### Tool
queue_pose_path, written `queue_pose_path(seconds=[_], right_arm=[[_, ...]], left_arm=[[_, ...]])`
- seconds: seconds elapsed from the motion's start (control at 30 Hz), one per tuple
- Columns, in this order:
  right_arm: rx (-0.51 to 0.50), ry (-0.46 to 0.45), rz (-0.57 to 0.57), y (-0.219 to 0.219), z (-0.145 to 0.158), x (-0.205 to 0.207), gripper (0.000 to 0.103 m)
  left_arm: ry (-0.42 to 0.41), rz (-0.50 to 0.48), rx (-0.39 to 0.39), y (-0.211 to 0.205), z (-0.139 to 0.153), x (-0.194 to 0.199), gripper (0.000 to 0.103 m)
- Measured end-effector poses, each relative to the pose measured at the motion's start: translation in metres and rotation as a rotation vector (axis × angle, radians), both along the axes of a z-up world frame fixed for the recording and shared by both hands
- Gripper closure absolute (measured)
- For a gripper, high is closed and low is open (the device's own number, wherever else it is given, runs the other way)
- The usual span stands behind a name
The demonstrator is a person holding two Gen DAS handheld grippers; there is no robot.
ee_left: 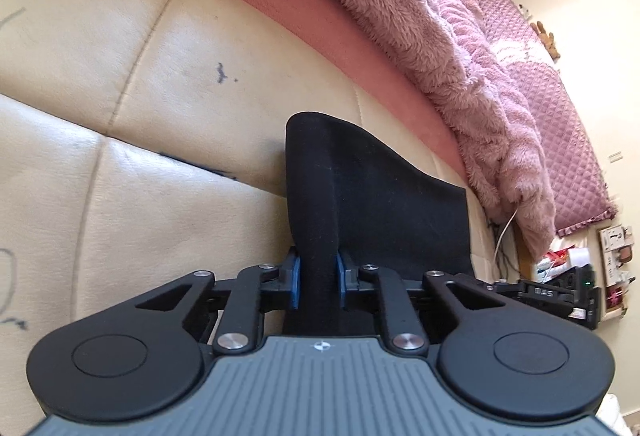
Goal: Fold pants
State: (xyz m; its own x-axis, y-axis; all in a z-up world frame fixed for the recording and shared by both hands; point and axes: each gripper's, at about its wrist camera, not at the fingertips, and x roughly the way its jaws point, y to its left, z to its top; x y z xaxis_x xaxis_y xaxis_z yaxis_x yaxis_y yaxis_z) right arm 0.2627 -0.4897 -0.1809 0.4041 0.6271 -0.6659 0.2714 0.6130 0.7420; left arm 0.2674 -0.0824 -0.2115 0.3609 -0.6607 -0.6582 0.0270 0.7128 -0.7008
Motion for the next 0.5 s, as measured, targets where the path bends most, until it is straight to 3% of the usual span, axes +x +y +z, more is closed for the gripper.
queue_pose_path(seconds=[0.27,0.37,0.43,0.5], right_arm=[[0.012,0.024,0.065,0.040,0.012,-0.028,0.086],[0.050,0.027,0.092,0.062,0.007,-0.048,0.087],[0.086,0.028,0.094,0.073,0.000,-0.060,0.087],[0.105,0.030,0.079,0.079,-0.008,-0.069,0.086]], left_arm=[[0.063,-0.087,0.092,0.039,0.015,-0.016,0.085],[0.102,-0.107,0.071,0.066,0.014,-0.024,0.084],[0.129,-0.087,0.054,0.080,0.008,-0.028,0.075],[0.149,-0.068,-0.013,0.093,0.001,-0.032,0.070]])
